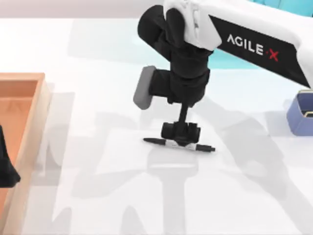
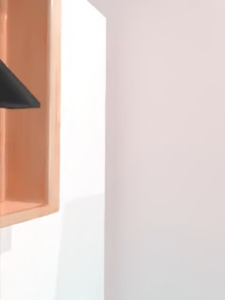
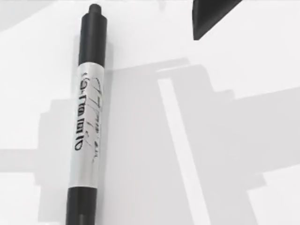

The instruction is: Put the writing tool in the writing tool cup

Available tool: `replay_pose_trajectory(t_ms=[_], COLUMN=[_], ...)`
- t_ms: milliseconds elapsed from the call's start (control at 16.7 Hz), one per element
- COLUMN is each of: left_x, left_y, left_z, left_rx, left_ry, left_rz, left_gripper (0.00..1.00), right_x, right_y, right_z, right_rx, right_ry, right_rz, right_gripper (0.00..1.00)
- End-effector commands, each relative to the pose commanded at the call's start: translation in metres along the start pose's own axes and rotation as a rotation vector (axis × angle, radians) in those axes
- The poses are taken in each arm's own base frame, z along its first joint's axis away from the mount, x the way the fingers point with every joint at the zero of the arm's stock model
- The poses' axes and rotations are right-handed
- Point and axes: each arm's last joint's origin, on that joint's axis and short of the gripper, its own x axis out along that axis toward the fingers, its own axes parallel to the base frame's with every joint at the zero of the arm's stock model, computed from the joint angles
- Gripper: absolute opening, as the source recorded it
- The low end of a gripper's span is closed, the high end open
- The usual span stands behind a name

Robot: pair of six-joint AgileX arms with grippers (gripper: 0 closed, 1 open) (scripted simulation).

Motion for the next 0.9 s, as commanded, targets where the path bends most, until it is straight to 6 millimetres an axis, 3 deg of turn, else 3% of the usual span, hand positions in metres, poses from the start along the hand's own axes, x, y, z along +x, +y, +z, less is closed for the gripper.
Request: replay_pose_trajectory(t_ms=[180, 540, 840, 900], left_x=[0.000, 0.000, 0.000, 0.000], left_y=[0.000, 0.000, 0.000, 0.000], left_z=[0.000, 0.000, 0.000, 0.000], left_rx=[0.000, 0.000, 0.000, 0.000], left_ry=[0.000, 0.000, 0.000, 0.000], left_rz=[0.000, 0.000, 0.000, 0.000], left_gripper=[1.00, 1.00, 1.00, 1.00], right_x=[0.023, 0.094, 0.100, 0.100], right_y=[0.000, 0.001, 0.002, 0.002], right_z=[0.002, 0.002, 0.002, 0.002], right_rx=[-0.005, -0.005, -0.005, -0.005], right_ry=[0.008, -0.001, 0.002, 0.002], right_rz=[0.004, -0.002, 0.001, 0.001], right_gripper=[1.00, 1.00, 1.00, 0.92])
